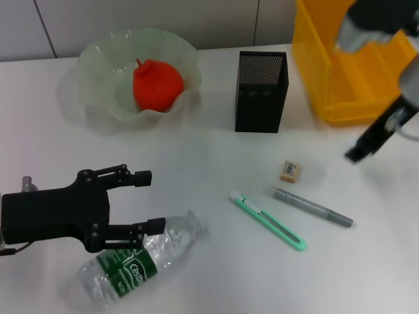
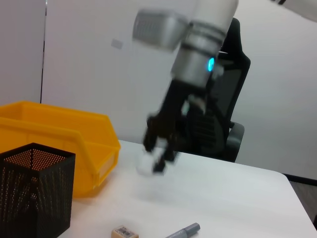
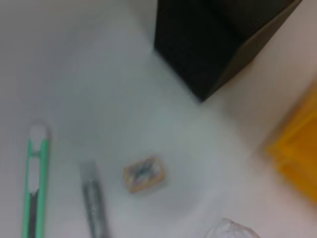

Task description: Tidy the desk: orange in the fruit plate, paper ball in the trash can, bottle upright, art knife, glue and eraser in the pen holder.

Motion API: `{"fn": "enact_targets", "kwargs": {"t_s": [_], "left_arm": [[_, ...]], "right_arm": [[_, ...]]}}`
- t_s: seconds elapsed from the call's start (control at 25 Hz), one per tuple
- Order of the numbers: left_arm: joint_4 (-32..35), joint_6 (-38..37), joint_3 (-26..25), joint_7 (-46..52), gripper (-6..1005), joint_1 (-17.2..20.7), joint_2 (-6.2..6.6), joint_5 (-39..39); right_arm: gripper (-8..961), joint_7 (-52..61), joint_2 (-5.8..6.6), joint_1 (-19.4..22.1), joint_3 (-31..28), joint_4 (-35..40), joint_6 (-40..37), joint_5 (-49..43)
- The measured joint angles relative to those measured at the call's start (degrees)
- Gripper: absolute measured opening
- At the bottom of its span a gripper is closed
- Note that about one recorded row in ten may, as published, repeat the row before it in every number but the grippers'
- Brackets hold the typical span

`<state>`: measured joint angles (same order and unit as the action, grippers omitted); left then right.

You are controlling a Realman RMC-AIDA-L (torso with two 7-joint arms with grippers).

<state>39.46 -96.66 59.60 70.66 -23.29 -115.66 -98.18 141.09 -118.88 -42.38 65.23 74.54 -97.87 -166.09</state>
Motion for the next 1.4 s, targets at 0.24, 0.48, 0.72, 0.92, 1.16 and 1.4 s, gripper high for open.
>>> {"fn": "enact_targets", "kwargs": {"t_s": [0.24,0.48,0.72,0.92,1.16,1.4], "left_arm": [[0.00,0.17,-0.01,-0.02,845,0.10,0.00,0.00],[0.00,0.17,-0.01,-0.04,845,0.86,-0.06,0.08],[0.00,0.18,-0.01,0.03,844,1.21,-0.11,0.35],[0.00,0.30,-0.06,0.02,844,0.90,-0.17,0.45],[0.00,0.42,-0.10,0.08,844,0.78,-0.18,0.46],[0.00,0.43,-0.09,0.41,844,0.73,-0.18,0.46]], "right_arm": [[436,0.56,0.00,1.58,-1.58,15.90,-2.25,-0.94],[434,0.60,0.40,4.74,-1.84,17.84,5.85,-1.16],[433,-0.45,0.25,8.91,-1.86,15.05,19.44,-1.17],[434,-2.45,-0.13,11.15,-1.57,8.02,33.82,-0.90],[453,-8.21,0.03,10.35,-1.64,-3.35,46.62,6.41],[490,-9.30,0.33,9.16,-2.52,-5.61,47.70,7.52]]}}
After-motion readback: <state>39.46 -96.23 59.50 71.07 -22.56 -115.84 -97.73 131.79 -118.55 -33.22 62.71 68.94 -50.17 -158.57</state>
